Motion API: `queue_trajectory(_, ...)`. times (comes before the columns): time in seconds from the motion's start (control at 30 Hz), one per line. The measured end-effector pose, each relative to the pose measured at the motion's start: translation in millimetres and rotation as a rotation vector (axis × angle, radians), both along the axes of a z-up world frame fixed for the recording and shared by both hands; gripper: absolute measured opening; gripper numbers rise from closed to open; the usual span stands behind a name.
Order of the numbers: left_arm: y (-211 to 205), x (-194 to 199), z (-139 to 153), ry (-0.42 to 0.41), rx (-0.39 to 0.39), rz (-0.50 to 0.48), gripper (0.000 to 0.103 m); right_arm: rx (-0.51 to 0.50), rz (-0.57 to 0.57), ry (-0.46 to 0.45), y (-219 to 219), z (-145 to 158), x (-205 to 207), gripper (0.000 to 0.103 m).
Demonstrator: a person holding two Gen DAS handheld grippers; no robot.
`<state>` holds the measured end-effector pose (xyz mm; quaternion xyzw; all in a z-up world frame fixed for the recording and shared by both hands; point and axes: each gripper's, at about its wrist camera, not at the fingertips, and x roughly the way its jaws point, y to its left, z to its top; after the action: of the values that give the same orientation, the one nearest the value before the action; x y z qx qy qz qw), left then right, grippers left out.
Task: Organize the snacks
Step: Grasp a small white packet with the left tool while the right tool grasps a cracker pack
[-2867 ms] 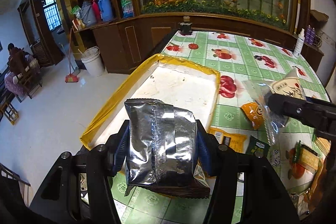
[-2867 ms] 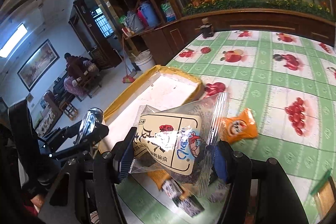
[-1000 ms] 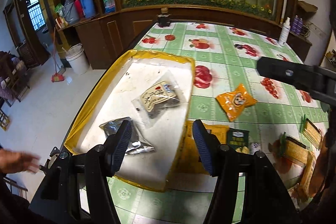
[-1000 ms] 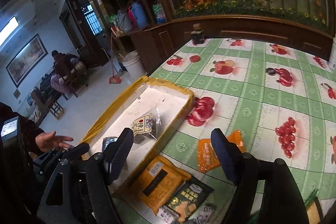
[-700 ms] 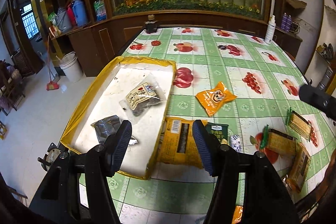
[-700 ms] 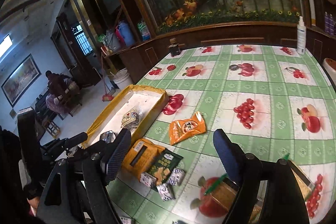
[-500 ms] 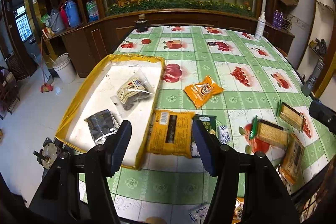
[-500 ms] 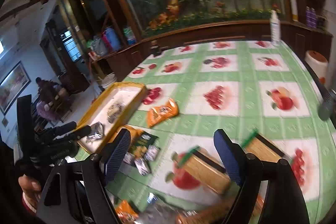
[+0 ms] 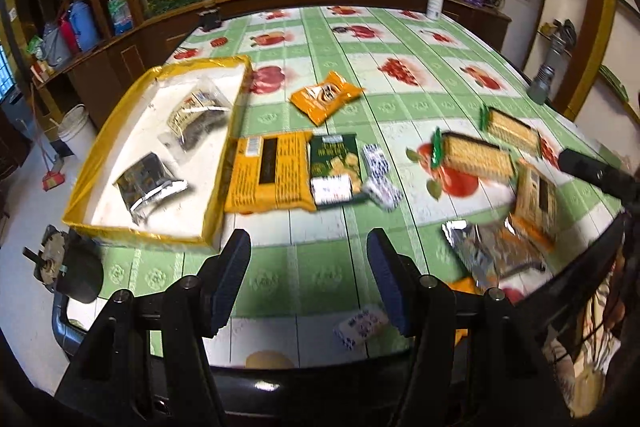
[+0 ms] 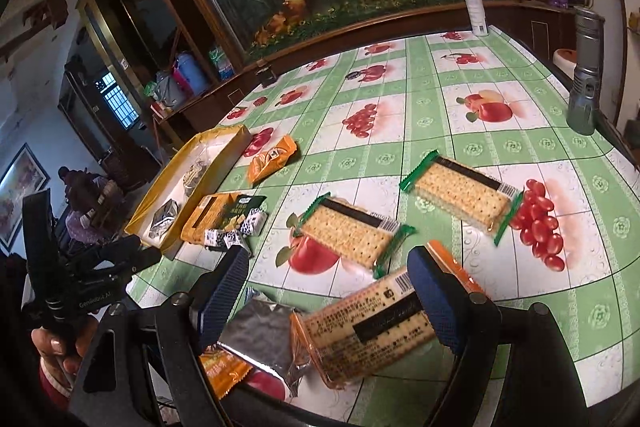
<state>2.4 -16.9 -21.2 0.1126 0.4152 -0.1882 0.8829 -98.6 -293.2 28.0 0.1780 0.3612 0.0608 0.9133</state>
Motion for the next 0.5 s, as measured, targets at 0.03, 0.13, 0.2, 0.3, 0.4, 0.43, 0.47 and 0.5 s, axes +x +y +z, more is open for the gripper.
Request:
queue_trajectory(0.03, 2.1, -2.0, -2.3, 0.007, 0.000, -0.011, 0.059, -0.008, 0.015, -0.004, 3.3, 0.4, 0.1, 0.083)
queue_trajectory(0.13, 5.7, -7.4, -7.3, 0.039, -0.013, -0.059, 0.059, -0.016, 0.056, -0.010, 14.1, 1.9, 4.8, 0.083)
queue_trajectory(0.2, 5.3, -11.9, -10.0, 0.071, -0.025, -0.125, 0.059, -0.030, 0.090, -0.002, 24.0, 2.0, 11.9, 0.083)
queue_trajectory(0.3, 5.8, -25.8, -12.9, 0.062, 0.006, -0.209, 0.059, -0.037, 0.163, 0.023, 41.8, -0.6, 23.5, 0.083)
queue_trajectory(0.4, 6.1, -34.0, -19.2, 0.048, 0.047, -0.273, 0.059, -0.060, 0.221, 0.036, 59.8, -3.6, 35.3, 0.083)
queue_trajectory(0.43, 4.7, -34.5, -21.0, 0.050, 0.054, -0.289, 0.059, -0.065, 0.233, 0.045, 63.4, -4.9, 40.1, 0.083)
queue_trajectory(0.47, 1.5, -34.7, -23.7, 0.057, 0.059, -0.308, 0.059, -0.075, 0.235, 0.049, 64.7, -5.6, 44.1, 0.083)
queue_trajectory(0.5, -0.5, -34.5, -26.3, 0.064, 0.061, -0.326, 0.059, -0.090, 0.232, 0.055, 64.8, -6.0, 48.1, 0.083)
